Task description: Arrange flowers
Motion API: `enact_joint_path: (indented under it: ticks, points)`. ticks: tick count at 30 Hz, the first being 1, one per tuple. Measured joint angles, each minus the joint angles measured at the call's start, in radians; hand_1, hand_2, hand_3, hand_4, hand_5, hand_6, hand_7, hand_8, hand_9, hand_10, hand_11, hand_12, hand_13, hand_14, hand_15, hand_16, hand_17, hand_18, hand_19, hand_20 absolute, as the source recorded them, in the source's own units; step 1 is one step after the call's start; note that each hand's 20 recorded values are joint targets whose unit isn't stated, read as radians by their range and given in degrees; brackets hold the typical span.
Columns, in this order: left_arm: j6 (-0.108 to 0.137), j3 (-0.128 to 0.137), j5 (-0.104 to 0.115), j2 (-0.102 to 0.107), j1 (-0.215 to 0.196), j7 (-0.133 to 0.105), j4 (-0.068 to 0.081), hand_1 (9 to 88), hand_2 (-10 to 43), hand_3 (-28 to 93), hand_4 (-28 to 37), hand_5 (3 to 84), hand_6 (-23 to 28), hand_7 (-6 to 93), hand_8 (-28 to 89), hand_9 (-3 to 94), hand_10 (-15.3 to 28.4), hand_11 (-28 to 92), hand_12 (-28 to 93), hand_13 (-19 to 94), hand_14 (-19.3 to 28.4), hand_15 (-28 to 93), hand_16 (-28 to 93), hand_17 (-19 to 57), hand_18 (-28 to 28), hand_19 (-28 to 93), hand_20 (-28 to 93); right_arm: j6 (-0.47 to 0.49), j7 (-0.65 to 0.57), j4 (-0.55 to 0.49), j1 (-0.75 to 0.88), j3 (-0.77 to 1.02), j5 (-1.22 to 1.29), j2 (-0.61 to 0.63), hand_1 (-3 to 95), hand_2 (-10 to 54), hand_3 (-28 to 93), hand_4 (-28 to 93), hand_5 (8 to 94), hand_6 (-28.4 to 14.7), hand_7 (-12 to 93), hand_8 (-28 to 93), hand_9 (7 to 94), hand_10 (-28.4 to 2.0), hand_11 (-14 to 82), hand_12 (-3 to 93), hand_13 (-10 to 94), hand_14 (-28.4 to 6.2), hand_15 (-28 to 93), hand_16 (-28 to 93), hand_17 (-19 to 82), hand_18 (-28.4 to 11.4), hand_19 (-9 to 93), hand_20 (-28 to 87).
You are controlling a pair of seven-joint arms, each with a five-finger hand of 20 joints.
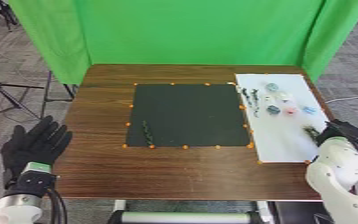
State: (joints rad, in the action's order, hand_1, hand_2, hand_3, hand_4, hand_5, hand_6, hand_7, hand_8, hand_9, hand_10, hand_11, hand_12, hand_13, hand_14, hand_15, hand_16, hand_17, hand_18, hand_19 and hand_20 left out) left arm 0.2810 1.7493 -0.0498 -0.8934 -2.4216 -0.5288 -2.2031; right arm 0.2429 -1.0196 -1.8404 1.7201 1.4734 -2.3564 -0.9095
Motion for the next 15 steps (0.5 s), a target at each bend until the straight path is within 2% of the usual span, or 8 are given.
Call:
enact_joint_path:
  ticks: [3, 4, 8, 15]
  points:
    - [0.046, -0.001, 0.014, 0.003, 0.0, 0.0, -0.004, 29.8, 15.5, 72, -28.3, 49.9, 7.8, 29.7, -13, 45.0, 15.9, 38, 15, 34, 17.2, 59, -8, -1.2, 16.7, 45, 15, -0.084, -0.004, 0.027, 0.0, -0.018, -0.02, 0.0, 54.4, -6.7, 69, -28, 73.3, -2.1, 38, 19, 80.7, -12.8, 34.2, 42.4, 80, -8.7, 62, 33, 51, -24.1, 93, 46]
    - [0.054, -0.001, 0.015, 0.005, -0.001, 0.0, -0.004, 29.8, 15.6, 72, -28.3, 49.9, 7.8, 29.7, -13, 45.0, 15.9, 38, 15, 34, 17.2, 59, -8, -1.2, 16.7, 45, 15, -0.098, -0.005, 0.027, 0.001, -0.019, -0.025, 0.0, 54.2, -6.7, 69, -28, 73.4, -2.1, 38, 19, 81.0, -12.8, 34.3, 41.7, 80, -8.1, 62, 33, 52, -23.8, 93, 46]
    - [0.048, -0.003, 0.015, 0.009, 0.0, 0.0, -0.003, 29.8, 15.6, 72, -28.3, 49.8, 7.8, 29.7, -13, 45.0, 16.0, 38, 15, 34, 17.2, 59, -8, -1.2, 16.7, 45, 15, -0.108, -0.005, -0.007, 0.007, -0.019, -0.037, 0.001, 53.4, -7.8, 71, -28, 75.6, -2.9, 37, 20, 85.8, -13.0, 30.0, 36.2, 86, -6.8, 55, 33, 58, -22.6, 93, 49]
    - [0.037, -0.004, 0.01, 0.01, -0.001, 0.002, -0.003, 29.7, 15.6, 72, -28.3, 49.6, 7.8, 29.8, -13, 44.7, 15.9, 38, 15, 33, 17.2, 59, -8, -1.3, 16.7, 45, 15, -0.135, 0.012, -0.152, -0.004, -0.056, -0.04, 0.005, 52.6, -6.8, 71, -28, 76.1, -2.6, 37, 22, 87.5, -13.8, 31.8, 30.9, 88, -6.4, 53, 36, 59, -21.6, 93, 50]
